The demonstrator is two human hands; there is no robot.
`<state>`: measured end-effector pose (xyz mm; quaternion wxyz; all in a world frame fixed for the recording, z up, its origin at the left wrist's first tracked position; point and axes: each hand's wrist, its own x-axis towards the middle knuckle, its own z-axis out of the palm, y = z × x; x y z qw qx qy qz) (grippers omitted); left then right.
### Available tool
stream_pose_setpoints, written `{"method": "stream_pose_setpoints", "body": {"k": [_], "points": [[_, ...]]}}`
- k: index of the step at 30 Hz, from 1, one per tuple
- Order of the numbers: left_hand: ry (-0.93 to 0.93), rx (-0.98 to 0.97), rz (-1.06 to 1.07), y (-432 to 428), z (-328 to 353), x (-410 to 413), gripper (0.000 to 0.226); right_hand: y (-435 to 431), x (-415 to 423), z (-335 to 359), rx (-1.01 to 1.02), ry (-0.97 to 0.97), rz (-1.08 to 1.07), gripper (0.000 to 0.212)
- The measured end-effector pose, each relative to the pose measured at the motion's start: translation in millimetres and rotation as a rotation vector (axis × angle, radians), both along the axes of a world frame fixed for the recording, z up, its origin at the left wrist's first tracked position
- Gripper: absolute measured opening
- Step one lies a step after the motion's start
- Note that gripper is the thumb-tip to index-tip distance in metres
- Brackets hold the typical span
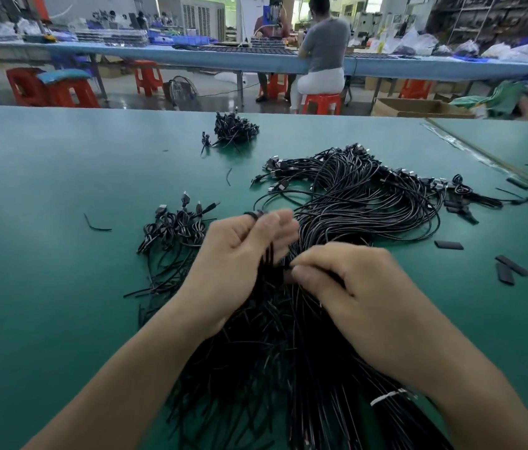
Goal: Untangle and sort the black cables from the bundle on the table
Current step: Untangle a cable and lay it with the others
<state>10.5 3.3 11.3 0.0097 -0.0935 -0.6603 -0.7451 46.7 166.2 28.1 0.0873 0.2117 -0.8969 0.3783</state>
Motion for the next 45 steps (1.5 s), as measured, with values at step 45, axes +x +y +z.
{"method": "stream_pose_setpoints", "body": {"k": [45], "points": [[-0.143,-0.106,-0.313,25,-11,24,0.059,6,-7,-1,-0.288,0.055,-0.088,0.017]]}}
